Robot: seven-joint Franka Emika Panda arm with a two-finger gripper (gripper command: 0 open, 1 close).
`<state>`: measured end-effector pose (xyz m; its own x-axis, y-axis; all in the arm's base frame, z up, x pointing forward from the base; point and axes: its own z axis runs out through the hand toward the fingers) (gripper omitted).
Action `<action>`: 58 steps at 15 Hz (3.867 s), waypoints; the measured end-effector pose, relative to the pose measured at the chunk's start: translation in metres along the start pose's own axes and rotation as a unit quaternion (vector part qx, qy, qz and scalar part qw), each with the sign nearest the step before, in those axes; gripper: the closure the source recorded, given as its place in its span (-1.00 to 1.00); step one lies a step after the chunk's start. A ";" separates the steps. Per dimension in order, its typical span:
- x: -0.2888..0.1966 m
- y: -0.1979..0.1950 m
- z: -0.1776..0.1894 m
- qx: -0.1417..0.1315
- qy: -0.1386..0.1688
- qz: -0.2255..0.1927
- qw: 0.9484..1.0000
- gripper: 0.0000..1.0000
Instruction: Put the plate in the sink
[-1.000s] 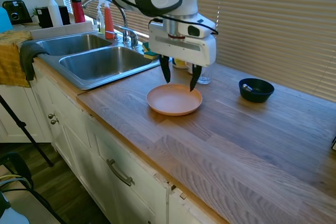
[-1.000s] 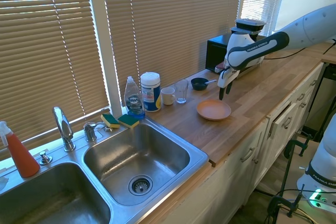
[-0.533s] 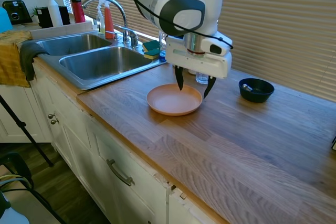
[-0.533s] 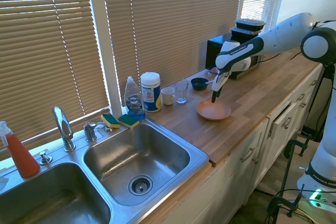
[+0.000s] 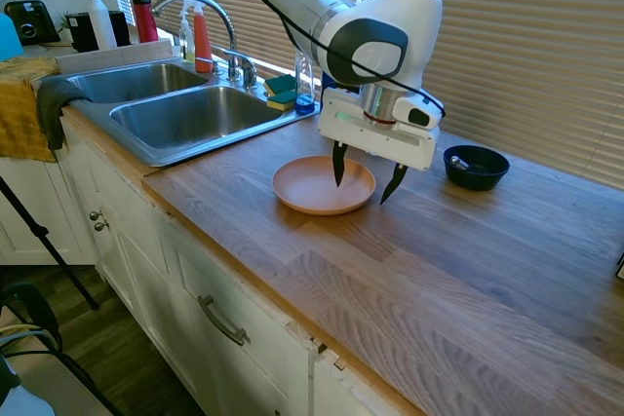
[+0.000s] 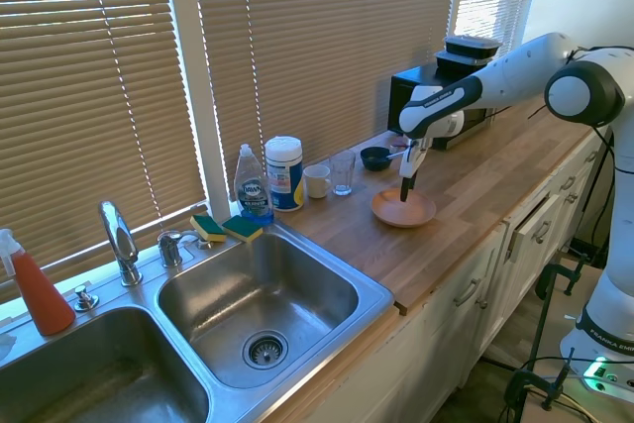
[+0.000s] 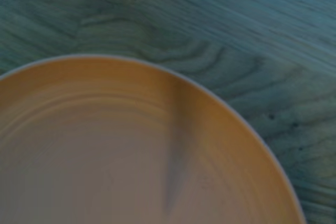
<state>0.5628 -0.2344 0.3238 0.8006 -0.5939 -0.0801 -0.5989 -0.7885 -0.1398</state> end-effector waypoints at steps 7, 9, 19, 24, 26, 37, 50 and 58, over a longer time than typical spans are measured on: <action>0.004 -0.002 0.005 0.001 -0.018 -0.010 1.000 1.00; 0.006 -0.002 0.006 0.004 -0.019 -0.010 1.000 1.00; 0.017 0.008 0.010 0.013 -0.046 -0.011 0.999 1.00; 0.028 0.012 0.009 0.031 -0.078 -0.009 0.996 1.00; 0.030 0.014 0.009 0.042 -0.088 -0.006 0.995 1.00; 0.021 -0.015 -0.039 0.082 -0.123 0.026 0.989 1.00; -0.099 -0.192 -0.082 0.080 -0.092 0.062 0.991 1.00; -0.171 -0.386 -0.015 0.079 -0.087 -0.035 0.992 1.00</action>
<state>0.6570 0.1694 0.4063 0.8398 -0.4912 -0.2311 -0.5419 -0.7836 -0.3038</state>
